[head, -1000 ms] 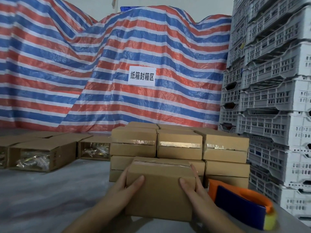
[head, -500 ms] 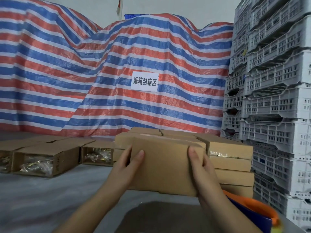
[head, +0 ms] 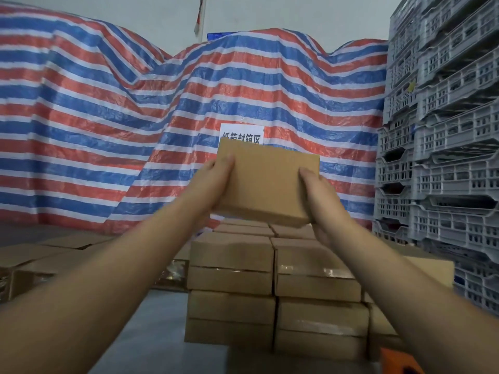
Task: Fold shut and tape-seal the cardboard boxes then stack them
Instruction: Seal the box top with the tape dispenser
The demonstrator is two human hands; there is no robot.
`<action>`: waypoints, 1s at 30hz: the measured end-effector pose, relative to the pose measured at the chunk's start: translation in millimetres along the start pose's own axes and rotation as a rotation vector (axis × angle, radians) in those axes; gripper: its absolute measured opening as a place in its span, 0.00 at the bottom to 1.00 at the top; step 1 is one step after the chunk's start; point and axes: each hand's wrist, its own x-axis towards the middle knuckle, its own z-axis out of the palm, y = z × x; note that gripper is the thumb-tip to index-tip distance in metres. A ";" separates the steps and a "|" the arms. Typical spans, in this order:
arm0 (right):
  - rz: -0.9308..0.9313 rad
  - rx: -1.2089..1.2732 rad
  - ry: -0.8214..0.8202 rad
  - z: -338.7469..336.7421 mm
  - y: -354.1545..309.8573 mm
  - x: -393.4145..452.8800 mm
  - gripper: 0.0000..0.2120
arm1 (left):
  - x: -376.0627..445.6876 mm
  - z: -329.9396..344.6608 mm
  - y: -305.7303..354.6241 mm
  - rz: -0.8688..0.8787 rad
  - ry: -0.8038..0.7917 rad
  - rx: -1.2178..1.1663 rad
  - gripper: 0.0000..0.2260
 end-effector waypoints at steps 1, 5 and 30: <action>0.023 -0.009 0.001 6.7 -8.3 20.0 0.21 | 19.5 1.0 6.7 -0.029 0.006 0.002 0.20; 0.117 -0.043 -0.037 29.1 -18.8 94.1 0.23 | 90.1 0.2 14.0 -0.129 -0.048 -0.056 0.12; 0.629 -0.482 -0.307 63.5 86.7 242.7 0.14 | 251.0 7.4 -97.4 -0.613 -0.192 0.213 0.12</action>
